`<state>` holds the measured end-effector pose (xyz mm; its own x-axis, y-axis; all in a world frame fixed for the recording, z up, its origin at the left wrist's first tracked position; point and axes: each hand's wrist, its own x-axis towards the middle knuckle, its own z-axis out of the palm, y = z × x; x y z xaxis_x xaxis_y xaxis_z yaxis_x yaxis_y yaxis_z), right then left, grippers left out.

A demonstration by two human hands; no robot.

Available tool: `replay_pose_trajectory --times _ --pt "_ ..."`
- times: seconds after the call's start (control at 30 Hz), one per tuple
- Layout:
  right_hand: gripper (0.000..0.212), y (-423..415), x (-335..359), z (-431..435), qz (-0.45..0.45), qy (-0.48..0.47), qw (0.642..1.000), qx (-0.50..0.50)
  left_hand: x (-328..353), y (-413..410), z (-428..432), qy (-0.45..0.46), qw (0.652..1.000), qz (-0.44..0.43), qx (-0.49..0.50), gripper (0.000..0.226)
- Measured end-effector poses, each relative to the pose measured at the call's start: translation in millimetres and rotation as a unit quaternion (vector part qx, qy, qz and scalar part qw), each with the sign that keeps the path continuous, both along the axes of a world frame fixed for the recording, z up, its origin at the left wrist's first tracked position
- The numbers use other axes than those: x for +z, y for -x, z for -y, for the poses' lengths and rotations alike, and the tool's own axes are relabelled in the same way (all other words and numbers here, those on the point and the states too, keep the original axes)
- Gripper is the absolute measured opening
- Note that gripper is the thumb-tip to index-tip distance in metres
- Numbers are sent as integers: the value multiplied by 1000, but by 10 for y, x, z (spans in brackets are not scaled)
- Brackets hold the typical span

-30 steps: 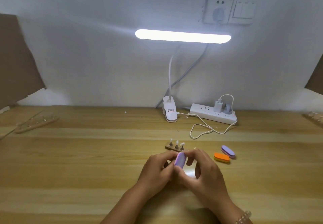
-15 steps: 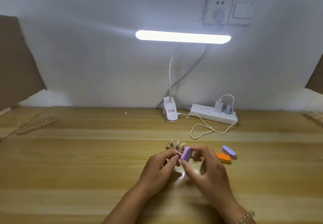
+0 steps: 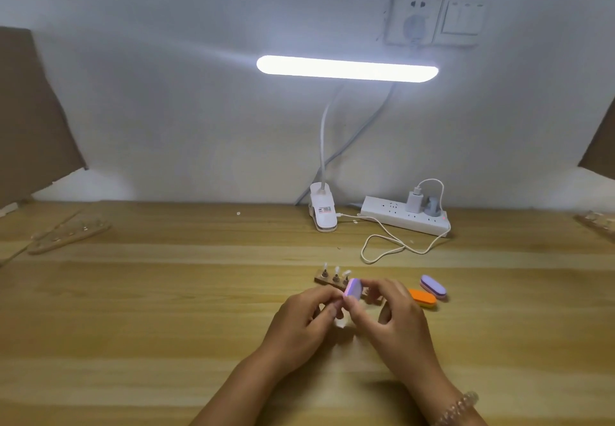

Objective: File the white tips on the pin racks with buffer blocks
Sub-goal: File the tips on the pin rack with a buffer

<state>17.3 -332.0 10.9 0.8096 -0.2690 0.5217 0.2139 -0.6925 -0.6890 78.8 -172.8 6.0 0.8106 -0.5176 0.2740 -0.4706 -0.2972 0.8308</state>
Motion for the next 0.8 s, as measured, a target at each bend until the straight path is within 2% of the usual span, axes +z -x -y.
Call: replay_pose_trajectory --times 0.1,0.17,0.27,0.33,0.43,0.57,0.7,0.8 --pt "26 41 -33 -42 -11 52 998 26 -4 -9 0 -5 1000 12 0 24" --pt "21 -8 -37 -20 -13 20 1000 2 -15 -13 14 -3 1000 21 0 21" --pt "15 -90 -1 90 22 -132 989 -61 -20 5 34 22 999 31 -1 10" --pt "27 -84 11 173 40 -233 968 -87 -4 -1 45 39 999 36 10 7" --pt "40 -114 -7 225 10 -349 932 -94 63 -58 98 60 997 50 25 4" --pt "50 -140 14 181 1 -346 932 -105 151 -155 274 42 994 89 50 9" --pt "60 -116 11 201 0 -344 933 -106 68 -270 432 -65 976 173 114 4" --pt "61 -116 4 198 -9 -350 931 -101 -43 -301 489 -89 964 209 138 4"
